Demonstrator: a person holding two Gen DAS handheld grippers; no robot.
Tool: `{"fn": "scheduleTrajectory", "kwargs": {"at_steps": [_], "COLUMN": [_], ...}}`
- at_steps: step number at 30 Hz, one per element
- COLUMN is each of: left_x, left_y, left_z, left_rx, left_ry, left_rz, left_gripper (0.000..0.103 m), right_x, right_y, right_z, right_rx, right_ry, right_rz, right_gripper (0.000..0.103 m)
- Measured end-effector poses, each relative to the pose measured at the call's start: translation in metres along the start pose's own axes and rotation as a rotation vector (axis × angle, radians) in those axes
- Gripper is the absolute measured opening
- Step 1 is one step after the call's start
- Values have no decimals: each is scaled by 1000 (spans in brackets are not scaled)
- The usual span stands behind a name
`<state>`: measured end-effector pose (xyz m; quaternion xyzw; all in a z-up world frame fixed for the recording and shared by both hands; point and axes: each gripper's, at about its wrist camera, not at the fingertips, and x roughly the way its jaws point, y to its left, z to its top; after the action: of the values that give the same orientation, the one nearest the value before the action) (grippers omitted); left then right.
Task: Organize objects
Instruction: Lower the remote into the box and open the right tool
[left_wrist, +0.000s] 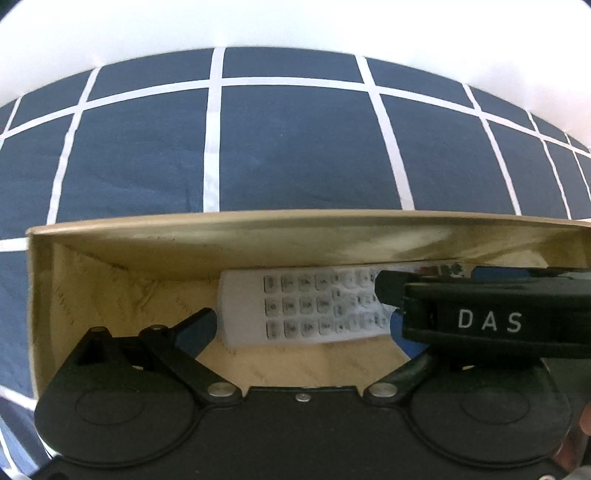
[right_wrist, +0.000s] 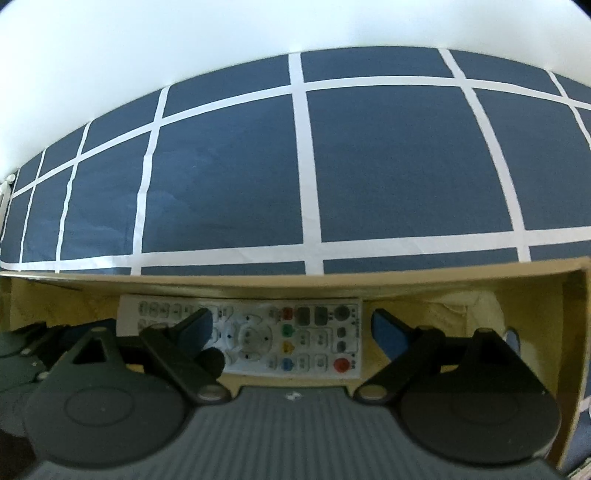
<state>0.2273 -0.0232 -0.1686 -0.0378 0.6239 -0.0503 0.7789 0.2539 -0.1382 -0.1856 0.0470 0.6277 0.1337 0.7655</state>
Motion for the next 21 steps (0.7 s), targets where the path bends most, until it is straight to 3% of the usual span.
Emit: {"fn": "scheduleTrajectory", "kwargs": {"at_steps": [12,21], "left_x": [-72,-121], "left_y": [-26,-44], "left_z": [-27,-64], "left_rx": [15,31], "left_ry": [-86,-126], "left_rz": [7,29], "left_gripper": [101,103], "right_x": [-77,-141], "right_y": [2,-10], "right_z": [-21,-60], "right_rx": [-38,-19], "right_ry": [-97,-166], "right_rz": [2,-15], "right_gripper": [94,101]}}
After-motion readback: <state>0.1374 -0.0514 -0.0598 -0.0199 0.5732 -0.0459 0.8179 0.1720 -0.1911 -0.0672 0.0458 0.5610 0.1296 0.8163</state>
